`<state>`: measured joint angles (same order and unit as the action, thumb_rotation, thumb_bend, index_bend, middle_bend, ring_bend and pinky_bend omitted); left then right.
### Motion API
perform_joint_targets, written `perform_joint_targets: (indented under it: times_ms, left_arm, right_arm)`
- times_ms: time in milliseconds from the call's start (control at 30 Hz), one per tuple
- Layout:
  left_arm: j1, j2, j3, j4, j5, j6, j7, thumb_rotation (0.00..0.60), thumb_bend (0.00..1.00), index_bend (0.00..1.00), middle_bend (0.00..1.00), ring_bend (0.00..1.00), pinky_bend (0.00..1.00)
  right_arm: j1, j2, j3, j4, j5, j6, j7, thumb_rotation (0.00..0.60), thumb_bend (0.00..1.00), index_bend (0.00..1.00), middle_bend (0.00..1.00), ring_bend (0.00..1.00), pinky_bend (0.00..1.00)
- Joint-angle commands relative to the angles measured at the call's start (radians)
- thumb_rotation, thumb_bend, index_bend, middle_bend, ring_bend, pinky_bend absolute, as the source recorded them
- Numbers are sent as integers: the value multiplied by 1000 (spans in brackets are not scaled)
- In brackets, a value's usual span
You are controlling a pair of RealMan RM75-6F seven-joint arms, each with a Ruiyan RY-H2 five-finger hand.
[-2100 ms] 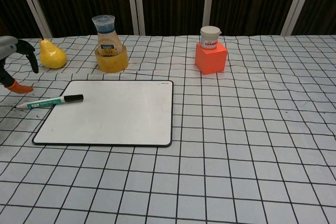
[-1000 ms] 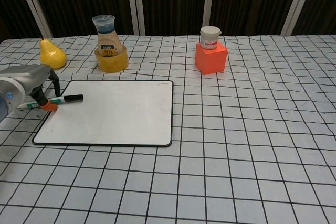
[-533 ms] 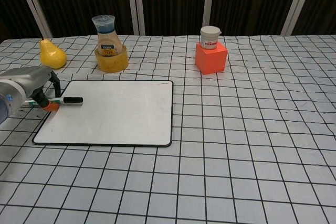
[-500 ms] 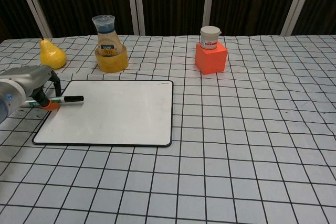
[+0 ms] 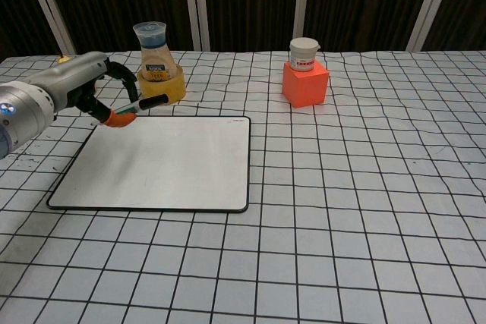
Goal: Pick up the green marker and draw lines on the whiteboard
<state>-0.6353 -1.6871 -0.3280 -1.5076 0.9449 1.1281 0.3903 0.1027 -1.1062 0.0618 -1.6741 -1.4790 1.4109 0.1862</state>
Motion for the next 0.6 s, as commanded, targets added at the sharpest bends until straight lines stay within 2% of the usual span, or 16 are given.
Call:
perform_joint_targets:
  times_ms: [33,200,367,600]
  left_arm:
    - [3,-10,7,-20,128,-59,-216,600,592,650,173,8,101]
    - [-8,-76,22,54,243,-65,-410,600,582,650,178,23,101]
    - [-20,-149,46,175,354,-37,-586,600,580,651,183,26,102]
    - [-27,-191,58,254,373,-40,-662,600,579,657,189,34,111]
  right_arm:
    - [0,1,0,1,0,0,1,600,324,0,0,0,0]
    - [0,2,2,2,3,0,7,600,324,0,0,0,0]
    - [1,3,3,4,7,-3,15,600,324,0,0,0,0]
    - [2,5,4,5,7,-6,18,600,324,0,0,0,0]
